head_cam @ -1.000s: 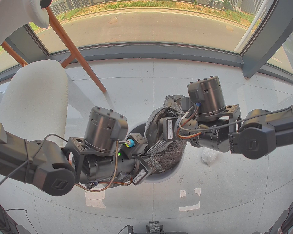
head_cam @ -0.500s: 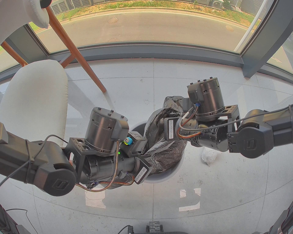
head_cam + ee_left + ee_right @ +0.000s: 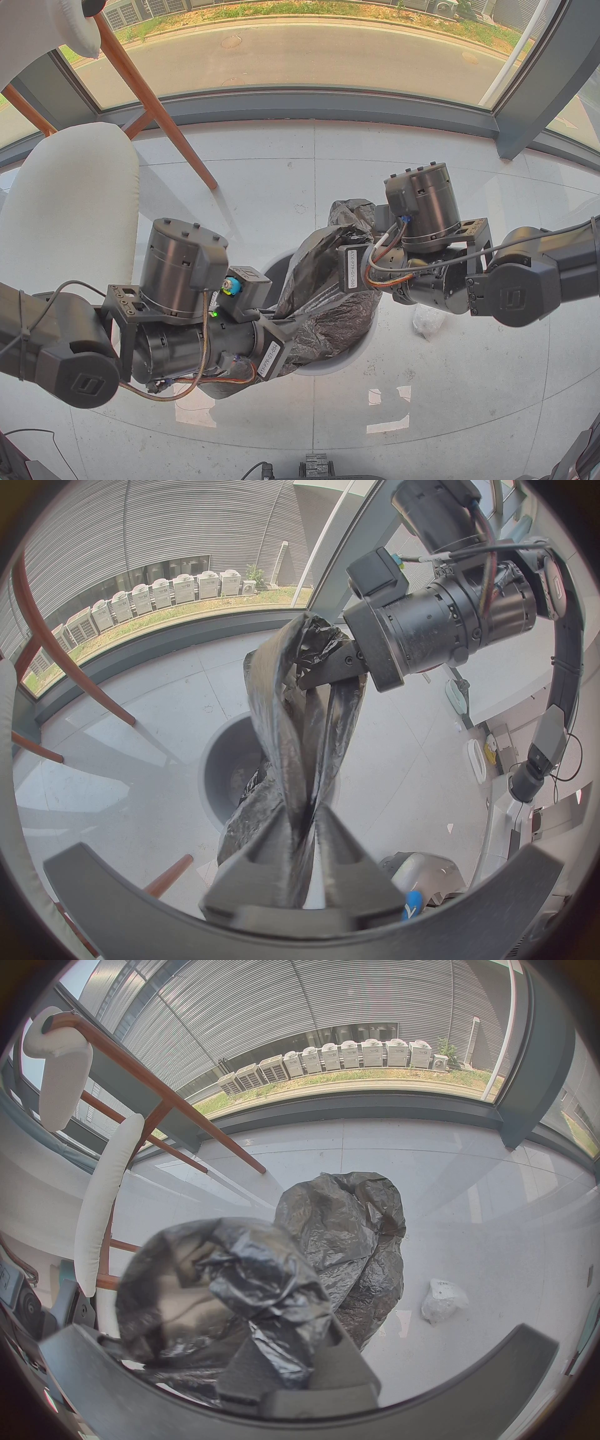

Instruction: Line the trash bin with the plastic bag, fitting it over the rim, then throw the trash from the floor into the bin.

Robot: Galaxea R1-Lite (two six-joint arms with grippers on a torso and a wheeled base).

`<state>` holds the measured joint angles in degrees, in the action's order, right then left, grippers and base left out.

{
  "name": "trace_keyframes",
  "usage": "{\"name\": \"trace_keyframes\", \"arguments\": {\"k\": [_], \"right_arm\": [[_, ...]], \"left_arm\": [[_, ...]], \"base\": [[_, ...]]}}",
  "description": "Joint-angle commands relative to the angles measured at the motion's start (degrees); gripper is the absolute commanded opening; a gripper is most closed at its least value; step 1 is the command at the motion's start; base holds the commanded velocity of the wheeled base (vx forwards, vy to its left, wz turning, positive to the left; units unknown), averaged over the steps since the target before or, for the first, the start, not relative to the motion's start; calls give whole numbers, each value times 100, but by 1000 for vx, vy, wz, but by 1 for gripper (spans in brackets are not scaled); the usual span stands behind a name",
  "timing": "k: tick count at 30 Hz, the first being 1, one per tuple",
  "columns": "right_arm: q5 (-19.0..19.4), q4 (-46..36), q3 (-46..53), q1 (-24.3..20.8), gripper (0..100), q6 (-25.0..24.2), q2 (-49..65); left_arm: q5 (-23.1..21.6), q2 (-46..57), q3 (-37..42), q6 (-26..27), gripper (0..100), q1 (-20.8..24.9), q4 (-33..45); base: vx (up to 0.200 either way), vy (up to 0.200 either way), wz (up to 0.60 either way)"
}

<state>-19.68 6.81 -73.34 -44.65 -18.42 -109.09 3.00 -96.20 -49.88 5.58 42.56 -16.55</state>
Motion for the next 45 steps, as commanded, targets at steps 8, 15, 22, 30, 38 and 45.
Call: {"name": "trace_keyframes", "arguments": {"k": [8,15,22,30,38,45], "right_arm": [[-1,4,21,1,0,-4,29],[-1,4,30,1,0,-12,72],[-1,4,13,71,0,-4,64],[-1,4,21,80,0,-4,143],[-1,4,65,27,0,-4,204],[8,4,549,-17,0,5,354]], "left_arm": [[-36,22,31,-13,100,-169,-23],[-36,-637,-434,-22,100,-643,-638],[-45,-971,-452,-31,100,-643,-858],[-36,-1085,-162,-31,100,-749,-867],[-45,-1121,-127,-49,0,-925,-1016],[-45,-1042,128,-224,0,-925,-1016]], "base": [[0,0,0],[0,0,0],[0,0,0],[0,0,0],[0,0,0],[0,0,0]]}}
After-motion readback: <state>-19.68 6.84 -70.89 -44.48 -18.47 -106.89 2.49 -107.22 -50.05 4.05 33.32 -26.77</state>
